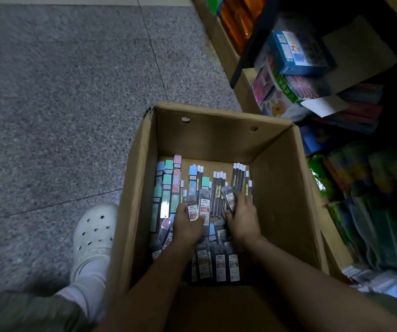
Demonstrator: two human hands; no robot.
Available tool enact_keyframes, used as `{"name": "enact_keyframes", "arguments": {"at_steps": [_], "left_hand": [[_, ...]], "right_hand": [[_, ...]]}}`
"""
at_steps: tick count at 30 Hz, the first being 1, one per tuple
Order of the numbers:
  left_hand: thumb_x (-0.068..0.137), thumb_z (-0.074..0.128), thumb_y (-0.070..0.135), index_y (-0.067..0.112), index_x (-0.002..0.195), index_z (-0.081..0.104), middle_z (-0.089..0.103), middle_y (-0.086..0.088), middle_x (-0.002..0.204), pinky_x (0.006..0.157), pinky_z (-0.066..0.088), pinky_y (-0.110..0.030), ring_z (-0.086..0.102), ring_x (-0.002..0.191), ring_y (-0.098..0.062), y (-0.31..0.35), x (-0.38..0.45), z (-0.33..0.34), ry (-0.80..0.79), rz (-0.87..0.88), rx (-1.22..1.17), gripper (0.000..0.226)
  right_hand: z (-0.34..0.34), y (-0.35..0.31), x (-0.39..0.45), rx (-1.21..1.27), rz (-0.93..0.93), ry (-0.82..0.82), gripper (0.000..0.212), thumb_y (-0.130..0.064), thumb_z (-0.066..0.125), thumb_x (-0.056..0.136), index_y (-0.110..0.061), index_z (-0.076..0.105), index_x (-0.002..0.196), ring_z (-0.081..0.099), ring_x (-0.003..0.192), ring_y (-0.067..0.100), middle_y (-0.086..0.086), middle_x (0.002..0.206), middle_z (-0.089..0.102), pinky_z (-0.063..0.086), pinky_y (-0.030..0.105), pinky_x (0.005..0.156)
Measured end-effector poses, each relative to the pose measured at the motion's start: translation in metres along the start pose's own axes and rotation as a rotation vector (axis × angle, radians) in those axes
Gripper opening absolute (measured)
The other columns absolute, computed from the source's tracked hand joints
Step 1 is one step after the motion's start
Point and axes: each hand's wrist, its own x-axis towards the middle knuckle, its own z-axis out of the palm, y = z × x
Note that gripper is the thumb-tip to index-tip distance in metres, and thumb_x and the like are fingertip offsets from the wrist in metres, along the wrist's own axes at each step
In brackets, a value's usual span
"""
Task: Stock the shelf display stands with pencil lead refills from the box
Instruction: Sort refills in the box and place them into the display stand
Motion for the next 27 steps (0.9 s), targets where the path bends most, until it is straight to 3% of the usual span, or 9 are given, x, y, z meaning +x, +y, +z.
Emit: {"name": "enact_keyframes", "arguments": {"at_steps": [3, 6, 10, 15, 18, 20, 23, 27], "left_hand": [[0.09, 0.062, -0.001, 0.023, 0.109, 0.052, 0.063, -0.011, 0.113, 0.047, 0.052, -0.021, 0.061, 0.07, -0.013, -0.003, 0.003, 0.001, 0.012, 0.031, 0.01, 0.033], [0.088, 0.063, -0.004, 0.022, 0.111, 0.052, 0.064, -0.006, 0.106, 0.052, 0.053, -0.022, 0.064, 0.081, -0.015, -0.004, 0.004, 0.002, -0.008, 0.035, 0.018, 0.036], [0.083, 0.067, -0.006, 0.019, 0.107, 0.049, 0.063, 0.006, 0.088, 0.06, 0.047, -0.022, 0.058, 0.076, -0.002, -0.001, 0.001, 0.002, -0.021, 0.062, 0.08, 0.039], [0.082, 0.068, -0.006, 0.018, 0.114, 0.044, 0.066, -0.005, 0.099, 0.063, 0.051, -0.026, 0.063, 0.082, -0.013, 0.032, -0.017, 0.003, -0.116, 0.111, 0.156, 0.047], [0.08, 0.069, -0.01, 0.014, 0.128, 0.037, 0.063, -0.002, 0.101, 0.068, 0.05, -0.022, 0.061, 0.084, -0.012, 0.076, -0.034, 0.011, -0.225, 0.272, 0.259, 0.062], [0.076, 0.07, -0.013, 0.009, 0.14, 0.029, 0.058, -0.005, 0.108, 0.074, 0.046, -0.017, 0.058, 0.088, -0.012, 0.112, -0.048, 0.016, -0.301, 0.438, 0.373, 0.078], [0.073, 0.072, -0.015, 0.02, 0.152, 0.013, 0.058, -0.008, 0.12, 0.089, 0.05, -0.03, 0.06, 0.103, -0.017, 0.169, -0.077, 0.024, -0.477, 0.581, 0.505, 0.104], [0.073, 0.071, -0.017, 0.024, 0.149, 0.022, 0.061, -0.011, 0.118, 0.082, 0.056, -0.034, 0.065, 0.098, -0.018, 0.224, -0.117, 0.037, -0.684, 0.753, 0.709, 0.1]], "right_hand": [[-0.003, 0.003, 0.009, -0.008, 0.004, -0.004, 0.067, -0.016, 0.067, 0.089, -0.025, 0.035, 0.146, 0.04, 0.13, 0.025, 0.007, 0.14, 0.045, 0.04, 0.041, 0.11], [-0.004, 0.004, 0.013, 0.039, -0.007, 0.009, 0.06, -0.015, 0.068, 0.088, -0.028, 0.041, 0.139, 0.051, 0.121, 0.025, 0.005, 0.129, 0.055, 0.047, 0.041, 0.102], [-0.011, 0.002, 0.009, 0.06, -0.04, 0.009, 0.049, -0.012, 0.059, 0.093, -0.03, 0.042, 0.135, 0.061, 0.109, 0.025, 0.004, 0.123, 0.063, 0.053, 0.042, 0.092], [-0.049, -0.009, -0.007, 0.149, -0.07, 0.1, 0.069, -0.008, 0.065, 0.087, -0.034, 0.033, 0.143, 0.064, 0.106, 0.027, 0.005, 0.117, 0.068, 0.051, 0.037, 0.09], [-0.092, -0.023, -0.019, 0.244, -0.173, 0.126, 0.07, -0.012, 0.07, 0.083, -0.032, 0.036, 0.141, 0.066, 0.101, 0.021, -0.002, 0.109, 0.07, 0.048, 0.027, 0.085], [-0.126, -0.034, -0.029, 0.292, -0.239, 0.174, 0.064, -0.011, 0.072, 0.081, -0.029, 0.043, 0.135, 0.067, 0.085, 0.011, -0.012, 0.095, 0.067, 0.049, 0.024, 0.079], [-0.178, -0.049, -0.047, 0.401, -0.291, 0.263, 0.057, -0.009, 0.074, 0.078, -0.026, 0.045, 0.123, 0.059, 0.058, -0.006, -0.017, 0.072, 0.059, 0.048, 0.017, 0.06], [-0.241, -0.056, -0.077, 0.517, -0.276, 0.369, 0.052, -0.018, 0.078, 0.076, -0.033, 0.042, 0.11, 0.068, 0.07, 0.006, -0.01, 0.074, 0.066, 0.057, 0.031, 0.069]]}}
